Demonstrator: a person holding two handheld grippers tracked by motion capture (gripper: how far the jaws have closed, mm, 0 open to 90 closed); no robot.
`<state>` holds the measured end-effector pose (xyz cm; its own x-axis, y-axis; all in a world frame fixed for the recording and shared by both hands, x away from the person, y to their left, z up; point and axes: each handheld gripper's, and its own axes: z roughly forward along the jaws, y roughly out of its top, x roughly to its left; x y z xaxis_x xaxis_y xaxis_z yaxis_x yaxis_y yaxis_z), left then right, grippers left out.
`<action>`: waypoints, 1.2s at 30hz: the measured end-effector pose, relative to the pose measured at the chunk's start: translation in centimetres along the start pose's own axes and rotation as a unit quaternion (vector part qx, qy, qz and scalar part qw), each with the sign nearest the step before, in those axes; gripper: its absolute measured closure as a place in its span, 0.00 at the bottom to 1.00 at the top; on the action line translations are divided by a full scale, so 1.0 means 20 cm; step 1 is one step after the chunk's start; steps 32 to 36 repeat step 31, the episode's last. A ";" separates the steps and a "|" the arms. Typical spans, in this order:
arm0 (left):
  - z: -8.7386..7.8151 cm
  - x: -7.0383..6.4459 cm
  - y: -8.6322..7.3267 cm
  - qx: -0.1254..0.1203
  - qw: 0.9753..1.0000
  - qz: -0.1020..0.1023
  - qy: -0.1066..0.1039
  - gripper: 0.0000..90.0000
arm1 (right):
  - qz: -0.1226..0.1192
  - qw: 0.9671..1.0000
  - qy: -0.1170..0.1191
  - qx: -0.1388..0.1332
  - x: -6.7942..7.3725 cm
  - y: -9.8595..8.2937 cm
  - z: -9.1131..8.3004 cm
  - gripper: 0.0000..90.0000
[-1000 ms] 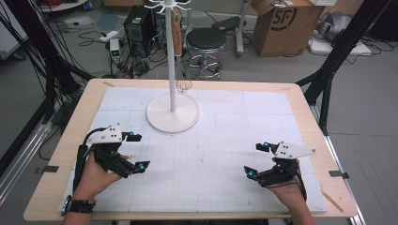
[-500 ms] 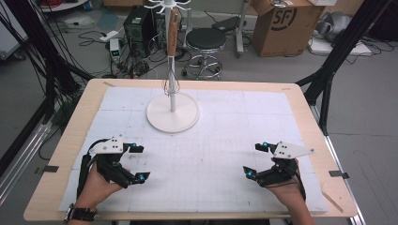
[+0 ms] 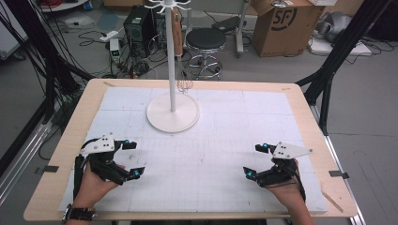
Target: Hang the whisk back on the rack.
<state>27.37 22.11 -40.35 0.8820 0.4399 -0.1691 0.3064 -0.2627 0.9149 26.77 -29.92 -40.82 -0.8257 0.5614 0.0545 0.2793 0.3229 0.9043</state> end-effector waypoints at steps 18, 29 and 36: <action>0.00 -0.02 0.01 -0.002 1.000 0.002 -0.001 0.02 | 0.004 1.000 -0.001 0.002 -0.01 -0.01 0.00 0.04; 0.00 -0.01 0.01 0.003 1.000 0.001 0.000 0.02 | 0.006 1.000 0.000 0.006 0.00 -0.01 0.01 0.04; 0.01 -0.01 0.00 0.005 1.000 -0.001 0.001 0.02 | 0.006 1.000 0.000 0.005 0.00 -0.01 0.01 0.04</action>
